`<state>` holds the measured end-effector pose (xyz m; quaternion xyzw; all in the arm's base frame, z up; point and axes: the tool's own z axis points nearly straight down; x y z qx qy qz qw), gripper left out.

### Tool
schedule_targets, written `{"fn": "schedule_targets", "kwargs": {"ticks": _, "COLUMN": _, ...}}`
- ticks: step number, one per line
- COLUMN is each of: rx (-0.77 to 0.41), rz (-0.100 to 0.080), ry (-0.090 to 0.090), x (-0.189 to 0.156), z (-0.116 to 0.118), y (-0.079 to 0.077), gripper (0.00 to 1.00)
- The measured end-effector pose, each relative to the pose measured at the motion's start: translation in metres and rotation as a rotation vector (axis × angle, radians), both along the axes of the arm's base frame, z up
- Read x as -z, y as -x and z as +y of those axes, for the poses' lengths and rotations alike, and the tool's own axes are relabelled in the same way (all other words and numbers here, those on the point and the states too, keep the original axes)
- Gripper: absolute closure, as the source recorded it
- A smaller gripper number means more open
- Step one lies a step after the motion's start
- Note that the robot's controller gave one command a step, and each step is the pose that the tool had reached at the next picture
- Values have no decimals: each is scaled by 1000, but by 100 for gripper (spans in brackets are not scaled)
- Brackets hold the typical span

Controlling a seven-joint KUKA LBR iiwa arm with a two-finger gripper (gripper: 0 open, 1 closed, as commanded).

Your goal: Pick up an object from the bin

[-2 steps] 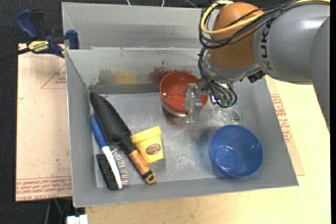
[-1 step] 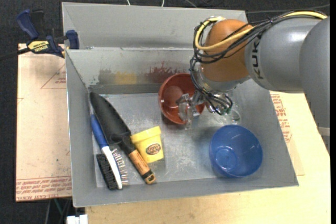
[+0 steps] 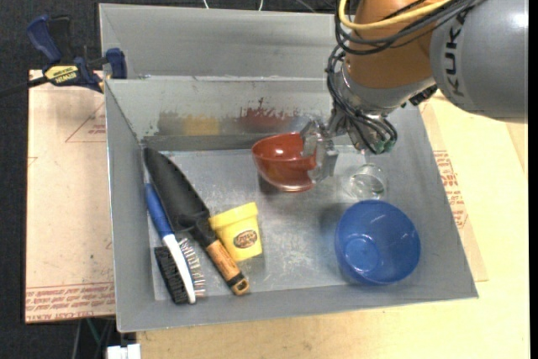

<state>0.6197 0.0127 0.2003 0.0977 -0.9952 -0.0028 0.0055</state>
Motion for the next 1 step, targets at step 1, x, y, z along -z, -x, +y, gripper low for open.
{"fn": "schedule_targets", "kwargs": {"ticks": 1, "rx": 7, "rz": -6, "ry": 0, "x": -30, "z": 0, "y": 0, "gripper": 100}}
